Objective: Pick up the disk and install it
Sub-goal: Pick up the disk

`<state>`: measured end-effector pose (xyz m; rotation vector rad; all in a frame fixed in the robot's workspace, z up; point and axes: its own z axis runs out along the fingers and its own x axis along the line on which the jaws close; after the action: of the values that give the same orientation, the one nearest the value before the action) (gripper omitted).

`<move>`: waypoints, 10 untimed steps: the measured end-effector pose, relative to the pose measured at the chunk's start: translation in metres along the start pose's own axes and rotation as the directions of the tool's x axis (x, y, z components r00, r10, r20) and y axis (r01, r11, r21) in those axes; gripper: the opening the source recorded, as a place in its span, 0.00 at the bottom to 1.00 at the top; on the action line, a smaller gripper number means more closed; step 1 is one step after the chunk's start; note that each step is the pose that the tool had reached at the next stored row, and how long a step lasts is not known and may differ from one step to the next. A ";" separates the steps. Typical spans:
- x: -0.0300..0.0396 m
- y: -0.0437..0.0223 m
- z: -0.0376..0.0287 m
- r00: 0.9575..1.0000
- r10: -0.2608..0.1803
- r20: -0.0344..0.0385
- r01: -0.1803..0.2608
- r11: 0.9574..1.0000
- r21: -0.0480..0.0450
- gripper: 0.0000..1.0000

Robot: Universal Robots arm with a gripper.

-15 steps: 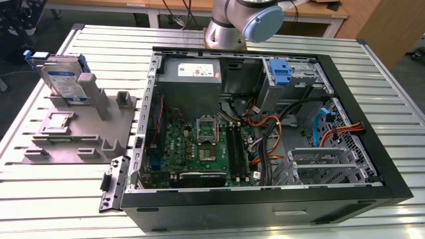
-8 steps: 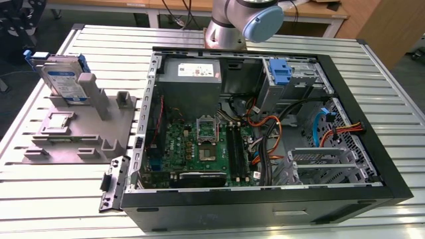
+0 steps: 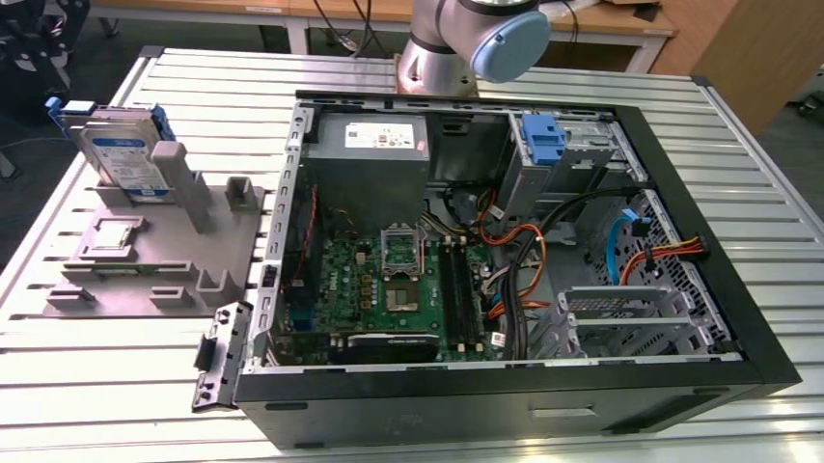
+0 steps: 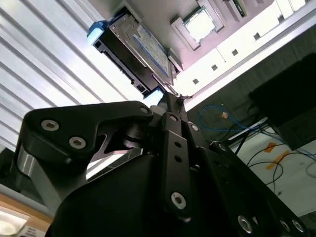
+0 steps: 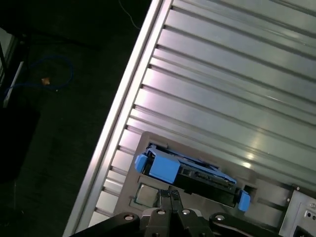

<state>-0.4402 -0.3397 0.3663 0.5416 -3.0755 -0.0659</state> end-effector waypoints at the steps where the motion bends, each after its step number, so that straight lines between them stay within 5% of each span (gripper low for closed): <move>1: 0.0000 0.0000 0.0000 1.000 -0.014 -0.001 0.014 1.000 0.000 0.10; 10: 0.0000 0.0000 0.0001 0.999 -0.040 -0.002 0.040 0.999 0.000 0.10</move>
<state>-0.4402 -0.3397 0.3662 0.6033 -3.0632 -0.0653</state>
